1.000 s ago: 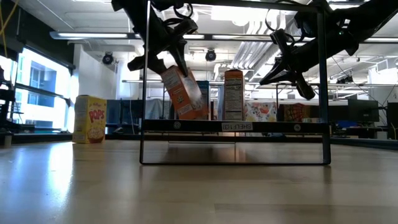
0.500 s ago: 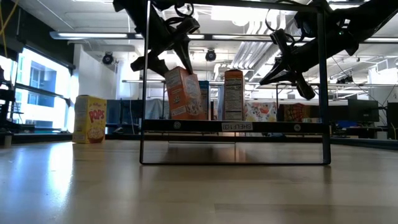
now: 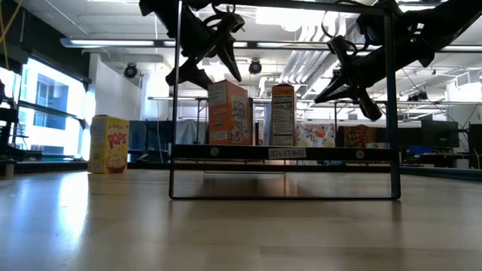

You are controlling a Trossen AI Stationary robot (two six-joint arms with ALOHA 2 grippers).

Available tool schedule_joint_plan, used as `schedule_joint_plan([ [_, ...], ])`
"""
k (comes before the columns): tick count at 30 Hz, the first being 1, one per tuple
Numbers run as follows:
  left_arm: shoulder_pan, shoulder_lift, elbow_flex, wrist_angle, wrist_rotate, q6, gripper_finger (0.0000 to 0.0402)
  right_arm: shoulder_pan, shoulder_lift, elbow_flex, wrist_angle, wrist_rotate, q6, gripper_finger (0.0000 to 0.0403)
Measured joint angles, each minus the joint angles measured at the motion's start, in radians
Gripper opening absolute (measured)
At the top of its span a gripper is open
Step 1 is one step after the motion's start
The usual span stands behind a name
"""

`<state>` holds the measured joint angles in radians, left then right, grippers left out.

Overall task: Stack cereal on shelf
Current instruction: Put the orange cereal box on the shelf aligned with the other orange cereal box

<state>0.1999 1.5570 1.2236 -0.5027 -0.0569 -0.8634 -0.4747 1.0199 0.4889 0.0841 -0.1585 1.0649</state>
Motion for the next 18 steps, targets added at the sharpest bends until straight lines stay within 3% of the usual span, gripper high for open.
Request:
schedule_joint_plan([
  [13, 0.146, -0.140, 0.000, -0.011, 0.197, 0.135, 0.0235, 0.000, 0.000, 0.000, 0.000, 0.000, 0.000, 0.0000],
  [15, 0.155, -0.185, 0.000, -0.047, 0.180, 0.174, 0.0235, 0.000, 0.000, 0.000, 0.000, 0.000, 0.000, 0.0000],
  [18, 0.146, -0.255, 0.000, -0.132, 0.055, 0.185, 0.0235, 0.000, 0.000, 0.000, 0.000, 0.000, 0.000, 0.0000],
])
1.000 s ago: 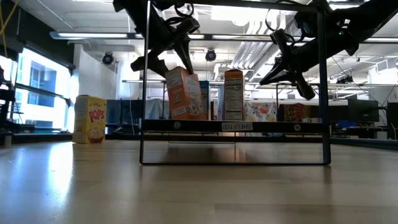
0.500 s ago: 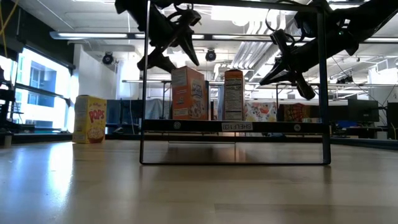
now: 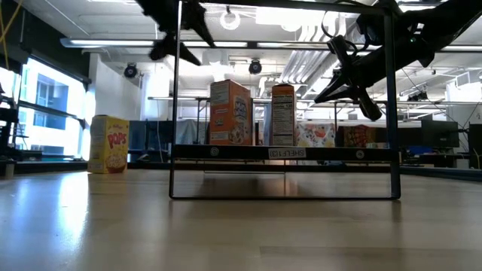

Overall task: Stack cereal on shelf
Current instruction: Put the orange cereal box on the shelf aligned with the other orange cereal box

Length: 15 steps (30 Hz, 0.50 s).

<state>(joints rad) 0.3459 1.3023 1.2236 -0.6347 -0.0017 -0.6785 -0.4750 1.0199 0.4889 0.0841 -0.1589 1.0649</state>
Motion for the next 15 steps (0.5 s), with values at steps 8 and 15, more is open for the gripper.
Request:
schedule_joint_plan([
  [8, -0.162, -0.161, -0.085, 0.067, -0.183, 0.064, 0.0233, 0.000, 0.000, 0.000, 0.000, 0.026, 0.002, 0.0000],
  [15, -0.337, -0.281, -0.458, 0.420, -0.174, -0.020, 0.0165, 0.000, 0.000, 0.000, 0.001, 0.034, 0.011, 0.0000],
])
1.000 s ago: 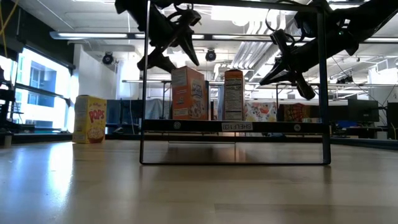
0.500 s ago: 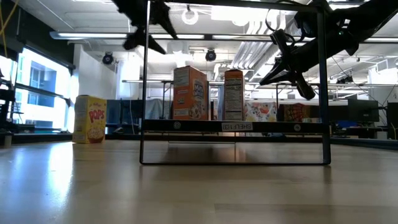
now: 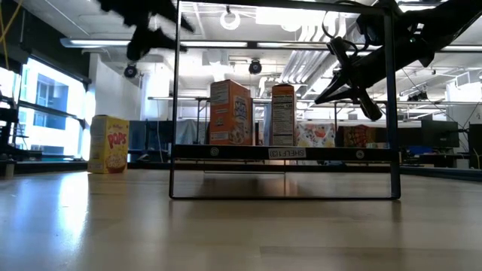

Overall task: Stack cereal on shelf
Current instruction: Put the orange cereal box on the shelf aligned with the other orange cereal box

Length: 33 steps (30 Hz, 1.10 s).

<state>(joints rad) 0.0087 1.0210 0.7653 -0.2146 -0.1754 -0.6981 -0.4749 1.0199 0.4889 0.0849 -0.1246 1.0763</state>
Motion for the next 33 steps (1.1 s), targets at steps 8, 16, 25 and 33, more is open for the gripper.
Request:
schedule_joint_plan([
  [8, -0.014, 0.091, -0.259, 0.272, 0.162, -0.093, 0.0011, 0.000, 0.000, 0.000, 0.000, -0.001, 0.008, 0.0000],
  [16, 0.098, 0.350, -0.239, 0.497, 0.323, 0.083, 0.0001, 0.000, 0.000, 0.000, 0.000, 0.001, 0.023, 0.0000],
  [25, 0.182, 0.487, -0.213, 0.612, 0.356, 0.210, 0.0000, 0.000, 0.000, 0.000, 0.000, 0.001, 0.024, 0.0000],
  [33, 0.218, 0.582, -0.140, 0.629, 0.387, 0.258, 0.0000, 0.000, 0.000, 0.000, 0.000, 0.001, 0.026, 0.0000],
])
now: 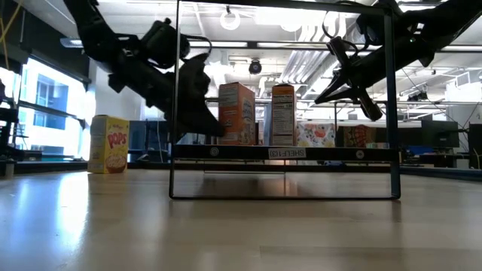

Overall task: Stack cereal on shelf
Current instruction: Put the orange cereal box on the shelf aligned with the other orange cereal box, then put the bottom yellow cereal box on the shelf

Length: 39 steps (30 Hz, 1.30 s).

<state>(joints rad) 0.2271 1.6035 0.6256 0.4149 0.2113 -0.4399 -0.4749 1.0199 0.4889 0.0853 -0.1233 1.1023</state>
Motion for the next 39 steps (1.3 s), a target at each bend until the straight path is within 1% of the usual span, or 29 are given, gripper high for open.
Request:
schedule_joint_plan([
  [7, 0.002, 0.100, 0.089, -0.004, 0.006, 0.004, 0.0000, 0.000, 0.000, 0.000, 0.000, -0.007, 0.018, 0.0000],
  [10, 0.006, 0.106, 0.108, -0.007, 0.079, -0.023, 0.0000, 0.011, 0.000, 0.000, 0.000, -0.008, 0.018, 0.0000],
  [13, 0.017, 0.067, 0.109, -0.033, 0.163, -0.030, 0.0000, 0.029, 0.000, 0.000, 0.000, -0.009, 0.010, 0.0000],
  [15, 0.023, 0.017, 0.109, -0.097, 0.175, -0.022, 0.0000, 0.041, 0.000, 0.000, 0.000, -0.009, -0.007, 0.0000],
  [19, 0.033, -0.105, 0.109, -0.230, 0.157, 0.021, 0.0000, 0.057, 0.000, 0.000, -0.006, -0.008, -0.016, 0.0000],
  [22, 0.036, -0.208, 0.109, -0.276, 0.133, 0.023, 0.0000, 0.059, 0.000, 0.000, -0.008, -0.008, -0.036, 0.0000],
  [25, 0.034, -0.317, 0.107, -0.287, 0.083, 0.022, 0.0000, 0.059, 0.000, 0.000, -0.008, -0.009, -0.038, 0.0000],
  [28, 0.034, -0.426, 0.082, -0.238, 0.038, -0.001, 0.0000, 0.059, 0.000, 0.000, -0.007, -0.009, -0.053, 0.0000],
  [32, 0.034, -0.567, -0.007, -0.024, 0.005, -0.041, 0.0000, 0.059, 0.000, 0.000, 0.003, -0.009, -0.096, 0.0000],
  [34, 0.034, -0.636, -0.063, 0.042, -0.024, -0.053, 0.0000, 0.059, 0.000, 0.000, 0.026, -0.016, -0.126, 0.0000],
  [37, 0.034, -0.726, -0.135, 0.060, -0.072, -0.061, 0.0000, 0.059, 0.000, 0.000, 0.092, -0.040, -0.181, 0.0000],
  [39, 0.034, -0.776, -0.171, 0.059, -0.081, -0.080, 0.0000, 0.059, 0.000, 0.000, 0.151, -0.063, -0.218, 0.0000],
])
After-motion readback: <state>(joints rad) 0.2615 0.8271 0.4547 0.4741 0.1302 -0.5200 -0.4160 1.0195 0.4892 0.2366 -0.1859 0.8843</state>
